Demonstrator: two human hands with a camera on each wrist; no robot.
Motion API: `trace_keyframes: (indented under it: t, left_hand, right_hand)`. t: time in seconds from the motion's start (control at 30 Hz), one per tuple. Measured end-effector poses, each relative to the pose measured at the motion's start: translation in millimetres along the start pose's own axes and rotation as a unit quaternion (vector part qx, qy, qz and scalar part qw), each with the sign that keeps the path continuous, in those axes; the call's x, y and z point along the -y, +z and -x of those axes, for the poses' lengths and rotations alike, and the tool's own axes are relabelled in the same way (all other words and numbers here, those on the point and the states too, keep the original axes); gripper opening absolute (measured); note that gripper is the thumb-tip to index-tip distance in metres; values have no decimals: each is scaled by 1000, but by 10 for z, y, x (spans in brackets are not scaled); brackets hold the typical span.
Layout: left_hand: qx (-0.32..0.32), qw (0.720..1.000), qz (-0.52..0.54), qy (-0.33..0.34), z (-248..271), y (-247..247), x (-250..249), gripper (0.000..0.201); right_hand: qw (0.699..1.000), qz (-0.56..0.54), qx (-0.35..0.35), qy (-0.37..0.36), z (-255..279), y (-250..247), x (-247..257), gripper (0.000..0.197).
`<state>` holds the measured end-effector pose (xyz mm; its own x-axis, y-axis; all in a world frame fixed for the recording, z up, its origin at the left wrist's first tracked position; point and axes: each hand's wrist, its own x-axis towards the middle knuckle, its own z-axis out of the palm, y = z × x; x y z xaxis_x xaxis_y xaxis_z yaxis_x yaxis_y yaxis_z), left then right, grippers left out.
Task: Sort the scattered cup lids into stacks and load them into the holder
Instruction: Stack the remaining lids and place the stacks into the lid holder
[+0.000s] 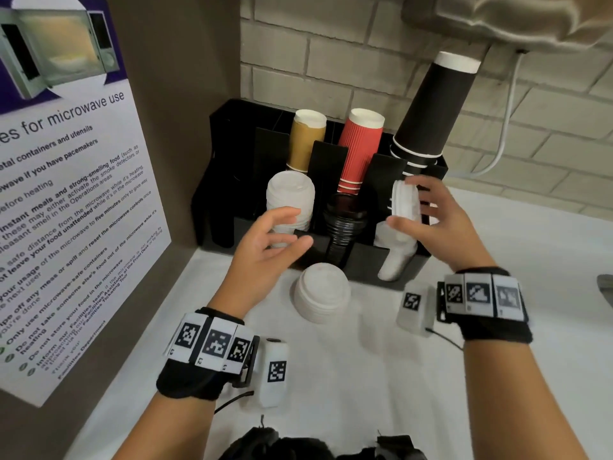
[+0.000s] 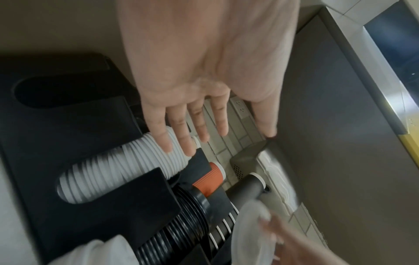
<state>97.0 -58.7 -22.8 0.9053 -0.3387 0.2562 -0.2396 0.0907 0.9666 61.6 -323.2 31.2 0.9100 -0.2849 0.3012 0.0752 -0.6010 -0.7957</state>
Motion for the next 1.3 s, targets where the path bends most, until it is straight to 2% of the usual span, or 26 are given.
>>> trace_keyframes:
  t: [0.1, 0.27, 0.5, 0.63, 0.77, 0.83, 0.93, 1.0, 1.07, 1.1, 1.17, 1.23, 1.3]
  left_hand:
    - [-33, 999, -12, 20, -35, -41, 44, 28]
    - [-35, 999, -19, 28, -51, -57, 99, 28]
    - [-50, 998, -16, 30, -38, -59, 114, 26]
    - [-54, 998, -17, 34, -33, -76, 115, 26]
    - [-58, 997, -18, 36, -26, -89, 121, 26]
    - [-61, 997, -17, 38, -31, -92, 122, 26]
    - [-60, 997, -13, 41, -32, -96, 124, 26]
    - [-62, 997, -10, 43, -28, -101, 126, 26]
    - [-65, 997, -10, 42, -27, -109, 137, 25]
    - [-66, 997, -11, 40, -29, -111, 144, 25]
    - [-66, 997, -15, 36, -30, -115, 154, 26]
    - [-65, 997, -16, 36, -21, -122, 160, 26]
    - [-67, 997, -16, 35, -12, -139, 163, 27]
  right_hand:
    - [991, 108, 77, 31, -227, -98, -203, 62]
    - [943, 281, 161, 71, -452, -59, -337, 77]
    - [920, 321, 211, 83, -486, 36, -412, 80]
    - [914, 345, 201, 71, -433, 55, -441, 82]
    - [913, 385, 129, 42, -317, 70, -420, 58]
    - [905, 405, 124, 37, -239, 101, -415, 47]
    - [894, 428, 129, 41, -137, 128, -368, 47]
    - [909, 410, 70, 2, -48, 166, -271, 45]
    - [940, 336, 30, -58, 80, 292, -123, 41]
    - [952, 291, 54, -76, 144, 383, -55, 39]
    - [955, 230, 167, -83, 254, 594, 23, 42]
    - [931, 243, 267, -52, 326, 782, 38, 53]
    - [902, 304, 305, -20, 356, 917, 15, 66]
